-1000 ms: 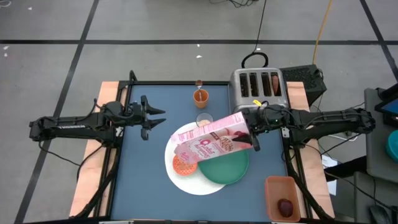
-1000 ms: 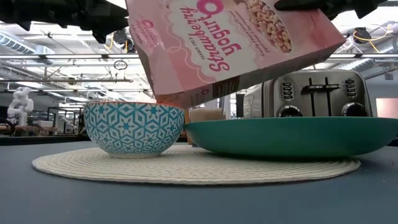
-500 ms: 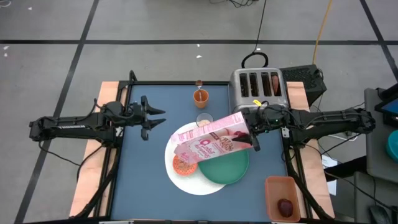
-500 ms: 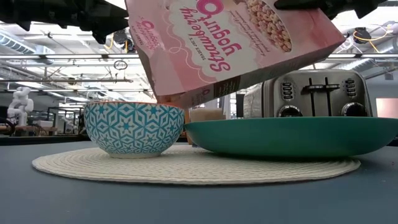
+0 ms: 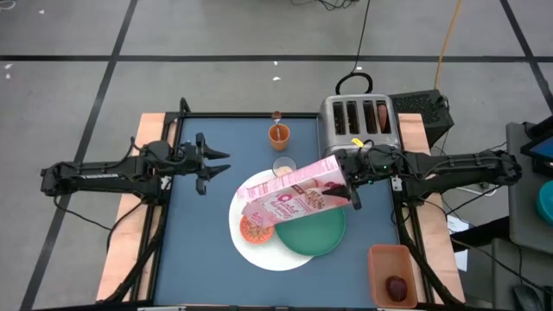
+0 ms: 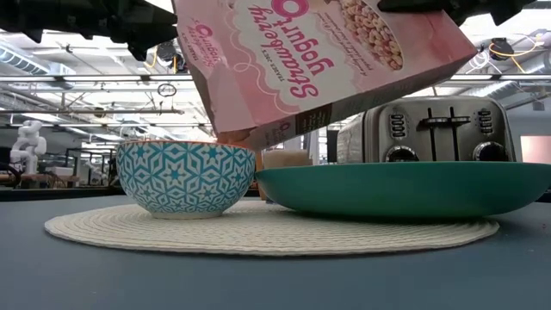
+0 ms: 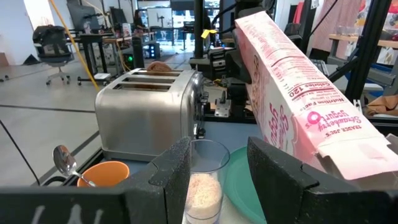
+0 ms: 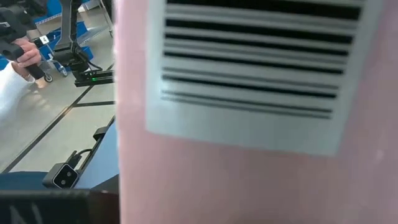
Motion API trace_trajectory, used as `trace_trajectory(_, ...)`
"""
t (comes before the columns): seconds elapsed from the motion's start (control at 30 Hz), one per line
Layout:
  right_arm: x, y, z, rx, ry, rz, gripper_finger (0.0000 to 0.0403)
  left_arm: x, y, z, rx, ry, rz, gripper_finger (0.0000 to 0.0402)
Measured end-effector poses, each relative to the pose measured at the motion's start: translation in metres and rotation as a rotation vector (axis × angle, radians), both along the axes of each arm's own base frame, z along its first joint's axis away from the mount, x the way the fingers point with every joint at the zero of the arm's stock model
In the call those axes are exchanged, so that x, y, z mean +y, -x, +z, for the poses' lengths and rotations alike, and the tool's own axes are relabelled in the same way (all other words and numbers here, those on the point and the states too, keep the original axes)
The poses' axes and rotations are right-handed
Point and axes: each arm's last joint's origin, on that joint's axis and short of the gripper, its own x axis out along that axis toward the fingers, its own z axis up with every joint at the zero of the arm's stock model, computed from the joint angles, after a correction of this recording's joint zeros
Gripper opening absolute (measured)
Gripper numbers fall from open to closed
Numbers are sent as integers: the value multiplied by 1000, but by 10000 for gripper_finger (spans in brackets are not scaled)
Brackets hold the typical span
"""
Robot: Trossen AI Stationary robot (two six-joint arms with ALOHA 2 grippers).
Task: Arrange a breakfast setting
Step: Pour the cereal into the orange bowl
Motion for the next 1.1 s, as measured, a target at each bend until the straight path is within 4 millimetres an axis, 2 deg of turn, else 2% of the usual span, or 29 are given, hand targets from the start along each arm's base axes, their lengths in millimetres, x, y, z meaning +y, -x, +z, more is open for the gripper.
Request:
trace_trajectory(0.87,0,0,0,8,-21,-7,220,0,0,0,0,0,0,163)
trace_trajectory(1.1,0,-2,5,-55,-6,-3,220,0,0,0,0,0,1,163)
